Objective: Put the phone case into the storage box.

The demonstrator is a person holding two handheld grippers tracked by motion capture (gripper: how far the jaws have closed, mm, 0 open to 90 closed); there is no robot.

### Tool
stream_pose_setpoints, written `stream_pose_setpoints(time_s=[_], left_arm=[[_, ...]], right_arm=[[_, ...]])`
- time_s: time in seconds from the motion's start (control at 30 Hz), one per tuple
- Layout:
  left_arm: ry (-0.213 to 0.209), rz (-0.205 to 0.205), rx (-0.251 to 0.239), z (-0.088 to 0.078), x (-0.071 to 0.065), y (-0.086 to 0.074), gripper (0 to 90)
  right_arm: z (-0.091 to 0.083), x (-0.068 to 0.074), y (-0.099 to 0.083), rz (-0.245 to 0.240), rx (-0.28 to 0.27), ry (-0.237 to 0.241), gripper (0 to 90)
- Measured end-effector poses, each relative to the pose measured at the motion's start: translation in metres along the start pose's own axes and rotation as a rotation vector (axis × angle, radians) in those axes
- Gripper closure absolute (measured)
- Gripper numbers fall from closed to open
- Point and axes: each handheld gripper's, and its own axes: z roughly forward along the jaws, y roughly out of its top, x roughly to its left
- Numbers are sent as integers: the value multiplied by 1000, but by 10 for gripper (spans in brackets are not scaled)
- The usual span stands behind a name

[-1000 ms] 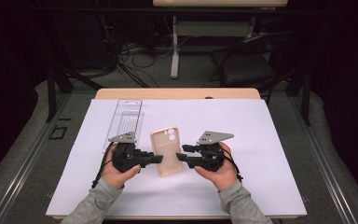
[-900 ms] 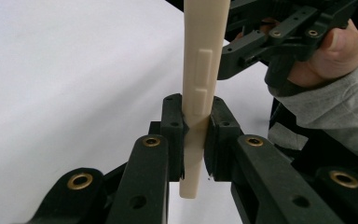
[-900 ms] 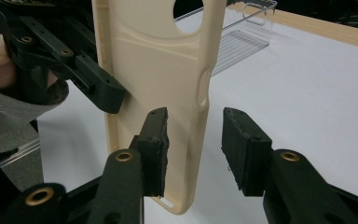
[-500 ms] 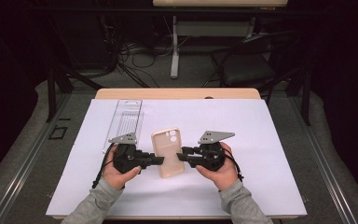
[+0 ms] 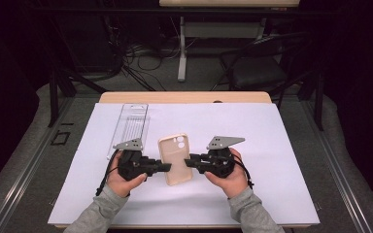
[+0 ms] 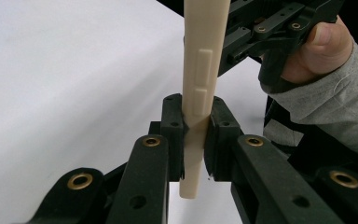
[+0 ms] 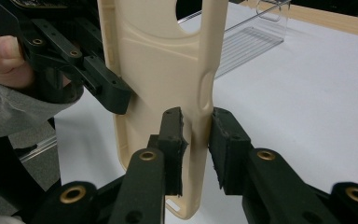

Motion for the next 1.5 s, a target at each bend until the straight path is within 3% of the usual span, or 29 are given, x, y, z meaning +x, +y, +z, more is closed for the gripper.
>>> stream_pose_setpoints(time_s=[0.83,1.5], left_arm=[[-3,7,2,1,0,0,803],[20,1,-7,0,1,-1,800]], right_arm=[[-1,-3,-1,5,1,6,820],[1,2,-3,35,-16,-40,828]])
